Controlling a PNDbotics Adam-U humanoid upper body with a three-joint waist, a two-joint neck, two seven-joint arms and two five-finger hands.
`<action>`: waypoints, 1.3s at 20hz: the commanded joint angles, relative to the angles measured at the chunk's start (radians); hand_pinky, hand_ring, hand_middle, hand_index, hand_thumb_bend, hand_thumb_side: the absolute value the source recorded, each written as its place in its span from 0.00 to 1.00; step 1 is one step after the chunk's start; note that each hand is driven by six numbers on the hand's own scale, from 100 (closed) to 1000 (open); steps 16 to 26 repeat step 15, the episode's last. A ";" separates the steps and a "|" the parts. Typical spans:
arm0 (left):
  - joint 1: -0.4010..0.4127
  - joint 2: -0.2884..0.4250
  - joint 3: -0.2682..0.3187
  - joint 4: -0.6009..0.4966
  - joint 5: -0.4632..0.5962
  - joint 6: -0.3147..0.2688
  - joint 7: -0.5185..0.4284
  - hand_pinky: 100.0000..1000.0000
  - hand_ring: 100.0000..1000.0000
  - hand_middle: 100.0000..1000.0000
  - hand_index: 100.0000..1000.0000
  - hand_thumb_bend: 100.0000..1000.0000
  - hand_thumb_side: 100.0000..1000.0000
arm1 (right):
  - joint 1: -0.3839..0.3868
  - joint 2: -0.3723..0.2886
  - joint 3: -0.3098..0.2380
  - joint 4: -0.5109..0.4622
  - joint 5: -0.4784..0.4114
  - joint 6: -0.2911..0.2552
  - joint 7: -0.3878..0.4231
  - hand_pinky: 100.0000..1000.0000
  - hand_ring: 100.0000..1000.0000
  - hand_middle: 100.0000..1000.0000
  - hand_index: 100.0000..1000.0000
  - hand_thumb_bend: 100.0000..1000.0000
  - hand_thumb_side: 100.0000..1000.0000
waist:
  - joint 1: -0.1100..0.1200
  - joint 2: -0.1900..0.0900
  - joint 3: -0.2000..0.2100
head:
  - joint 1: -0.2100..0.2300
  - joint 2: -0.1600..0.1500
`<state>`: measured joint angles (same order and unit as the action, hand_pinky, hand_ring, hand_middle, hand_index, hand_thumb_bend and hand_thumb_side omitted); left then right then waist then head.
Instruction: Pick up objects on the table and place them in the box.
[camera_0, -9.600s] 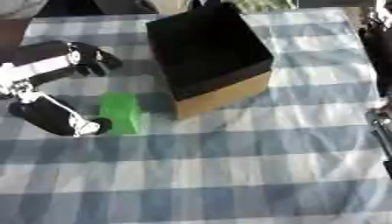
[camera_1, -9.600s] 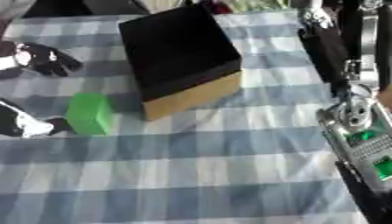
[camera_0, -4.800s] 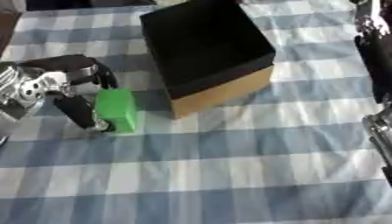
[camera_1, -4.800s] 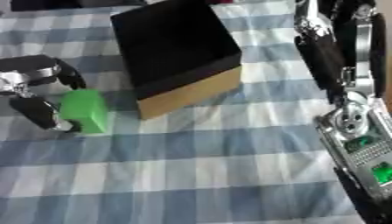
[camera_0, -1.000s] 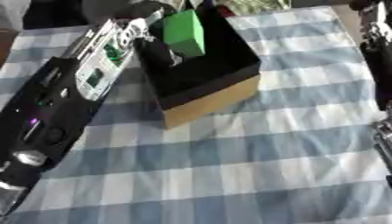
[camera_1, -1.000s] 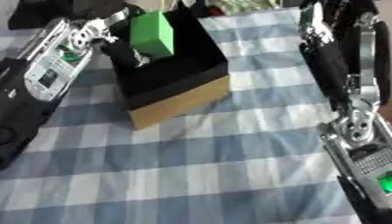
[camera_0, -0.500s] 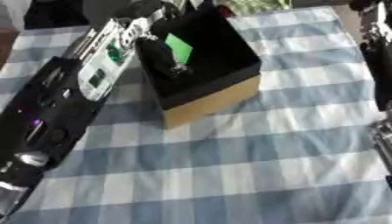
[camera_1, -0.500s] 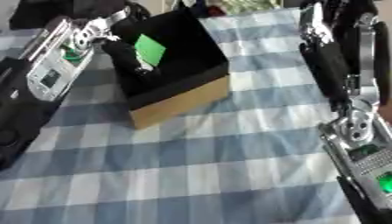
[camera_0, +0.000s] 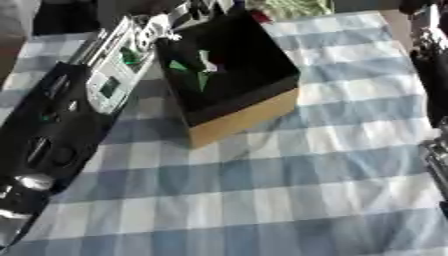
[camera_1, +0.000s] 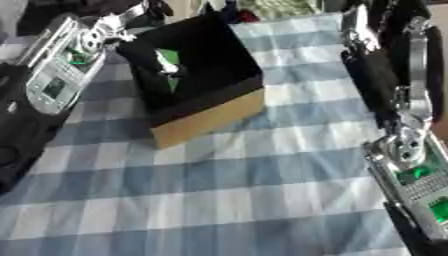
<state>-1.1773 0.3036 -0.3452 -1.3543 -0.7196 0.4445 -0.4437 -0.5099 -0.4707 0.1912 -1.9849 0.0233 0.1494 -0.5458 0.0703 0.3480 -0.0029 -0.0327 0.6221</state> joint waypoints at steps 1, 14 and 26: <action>0.008 0.054 0.044 -0.141 0.075 0.043 0.030 0.87 0.84 0.74 0.85 0.46 0.25 | -0.007 -0.011 -0.012 -0.015 0.005 -0.001 0.001 0.84 0.72 0.61 0.78 0.00 0.57 | -0.010 -0.033 0.008 | -0.010 0.012; 0.299 0.194 0.186 -0.643 0.467 0.075 0.502 0.82 0.80 0.73 0.87 0.19 0.40 | -0.018 -0.016 -0.031 -0.015 0.008 0.006 -0.004 0.84 0.73 0.63 0.79 0.00 0.56 | -0.045 -0.061 0.058 | -0.031 0.030; 0.320 0.190 0.195 -0.645 0.498 0.046 0.558 0.82 0.80 0.73 0.87 0.18 0.41 | -0.022 -0.014 -0.031 -0.015 0.006 0.004 -0.004 0.84 0.73 0.63 0.79 0.00 0.56 | -0.048 -0.061 0.060 | -0.029 0.029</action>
